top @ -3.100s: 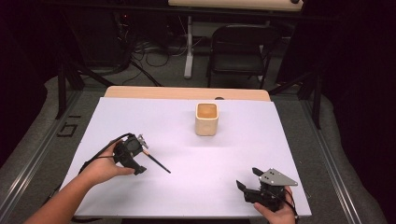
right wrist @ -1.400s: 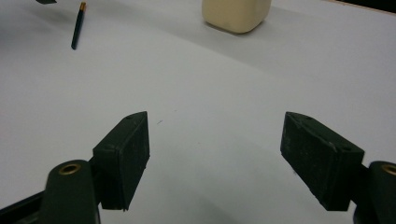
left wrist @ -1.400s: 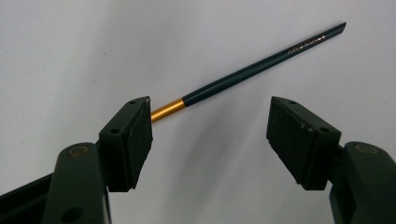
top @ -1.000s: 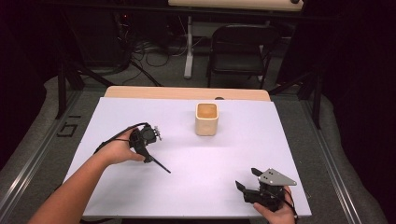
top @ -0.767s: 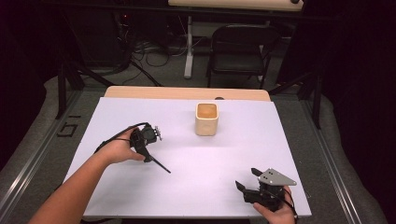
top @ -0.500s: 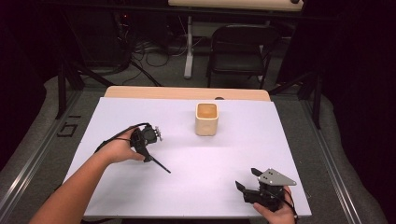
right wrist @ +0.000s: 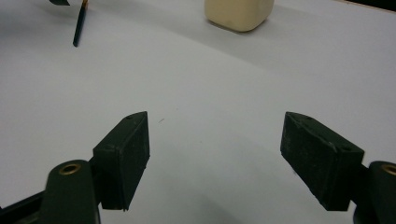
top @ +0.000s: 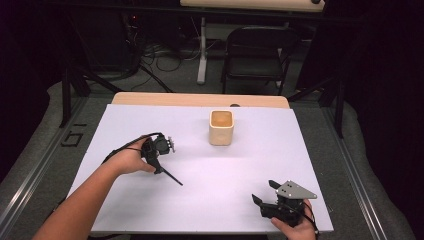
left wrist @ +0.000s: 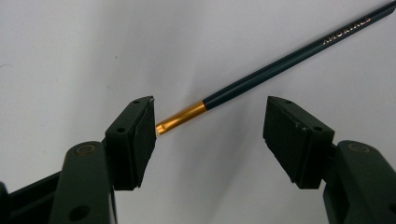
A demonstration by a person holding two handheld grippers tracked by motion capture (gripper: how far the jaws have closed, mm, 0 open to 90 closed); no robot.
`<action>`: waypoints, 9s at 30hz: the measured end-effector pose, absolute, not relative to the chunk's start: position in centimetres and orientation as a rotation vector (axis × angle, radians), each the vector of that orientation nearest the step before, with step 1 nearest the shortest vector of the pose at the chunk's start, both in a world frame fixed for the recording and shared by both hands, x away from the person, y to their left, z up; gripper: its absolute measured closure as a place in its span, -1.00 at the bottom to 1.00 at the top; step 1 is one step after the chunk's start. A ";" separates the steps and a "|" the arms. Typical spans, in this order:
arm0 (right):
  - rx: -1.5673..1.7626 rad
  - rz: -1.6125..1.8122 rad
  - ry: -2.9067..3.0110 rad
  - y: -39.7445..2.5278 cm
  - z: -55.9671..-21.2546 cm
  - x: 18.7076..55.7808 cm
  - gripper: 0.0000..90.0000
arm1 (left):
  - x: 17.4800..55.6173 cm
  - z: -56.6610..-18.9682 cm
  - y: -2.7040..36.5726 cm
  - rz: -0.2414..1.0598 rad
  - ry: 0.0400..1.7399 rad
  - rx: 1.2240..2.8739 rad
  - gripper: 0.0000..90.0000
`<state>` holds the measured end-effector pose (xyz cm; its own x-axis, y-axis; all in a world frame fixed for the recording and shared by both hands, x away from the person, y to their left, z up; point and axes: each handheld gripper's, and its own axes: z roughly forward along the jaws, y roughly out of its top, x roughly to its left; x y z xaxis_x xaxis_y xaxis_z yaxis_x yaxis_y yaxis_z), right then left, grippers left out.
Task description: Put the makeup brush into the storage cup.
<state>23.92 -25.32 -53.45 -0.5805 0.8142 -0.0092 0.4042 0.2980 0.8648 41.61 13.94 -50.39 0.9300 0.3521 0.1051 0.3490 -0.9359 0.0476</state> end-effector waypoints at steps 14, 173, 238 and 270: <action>1.085 1.214 2.126 -25.3 -53.5 23.9 -0.47 | 42.1 -50.8 13.6 0.152 0.535 3.099 -0.14; 0.114 0.603 2.231 -13.8 -53.6 26.7 0.00 | 39.1 -48.3 6.8 -0.286 0.438 3.077 0.86; -0.319 0.381 2.098 -6.9 -55.1 26.1 0.74 | 38.2 -48.5 2.8 -0.346 0.350 3.062 0.87; -0.334 0.353 2.097 -6.6 -55.5 26.2 0.86 | 38.2 -48.6 2.6 -0.319 0.375 3.053 0.73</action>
